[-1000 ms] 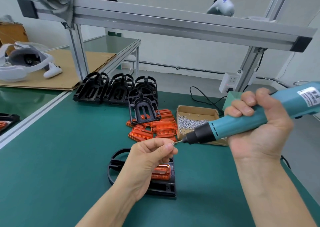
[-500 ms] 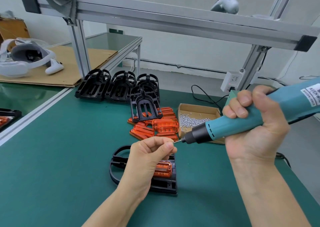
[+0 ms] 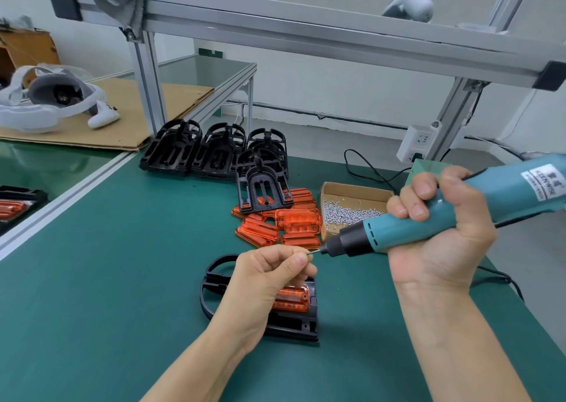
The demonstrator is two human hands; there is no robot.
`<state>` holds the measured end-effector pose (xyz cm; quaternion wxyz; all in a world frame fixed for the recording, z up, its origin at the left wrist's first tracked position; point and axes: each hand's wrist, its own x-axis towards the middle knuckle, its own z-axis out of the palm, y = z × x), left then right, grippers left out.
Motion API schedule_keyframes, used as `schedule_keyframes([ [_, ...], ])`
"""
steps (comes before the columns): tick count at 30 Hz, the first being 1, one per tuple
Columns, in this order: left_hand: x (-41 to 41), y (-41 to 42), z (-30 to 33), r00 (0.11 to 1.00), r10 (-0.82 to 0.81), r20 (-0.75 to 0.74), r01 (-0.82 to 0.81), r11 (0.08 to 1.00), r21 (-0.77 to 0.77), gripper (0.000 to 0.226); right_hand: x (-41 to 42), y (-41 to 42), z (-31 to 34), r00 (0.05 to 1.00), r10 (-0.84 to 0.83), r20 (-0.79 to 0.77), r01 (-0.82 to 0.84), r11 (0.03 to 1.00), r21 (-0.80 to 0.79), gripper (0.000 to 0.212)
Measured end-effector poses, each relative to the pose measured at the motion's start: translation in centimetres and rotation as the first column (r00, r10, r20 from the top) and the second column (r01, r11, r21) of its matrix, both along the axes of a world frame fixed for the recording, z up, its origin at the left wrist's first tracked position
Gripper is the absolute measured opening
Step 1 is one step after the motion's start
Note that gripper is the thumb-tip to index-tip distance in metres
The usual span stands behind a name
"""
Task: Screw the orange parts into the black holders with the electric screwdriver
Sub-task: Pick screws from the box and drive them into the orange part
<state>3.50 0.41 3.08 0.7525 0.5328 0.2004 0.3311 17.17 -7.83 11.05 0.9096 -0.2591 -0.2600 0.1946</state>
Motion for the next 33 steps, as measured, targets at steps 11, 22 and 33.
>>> schedule_keyframes([
  [11,-0.8,1.5,0.6,0.995,0.059,-0.08,-0.052,0.995,0.089,0.025,0.4,0.5,-0.1,0.997,0.031,-0.066,-0.03,1.0,0.006,0.012],
  [22,-1.5,0.9,0.2,0.985,-0.087,0.147,0.145,0.879,-0.453,0.027,-0.1,0.7,0.6,0.996,0.083,-0.028,-0.083,0.997,0.002,0.01],
  [33,-1.6,0.1,0.9,0.981,-0.108,0.161,0.176,0.847,-0.502,0.002,-0.7,0.8,0.9,0.994,0.096,0.045,-0.093,0.994,-0.06,0.008],
])
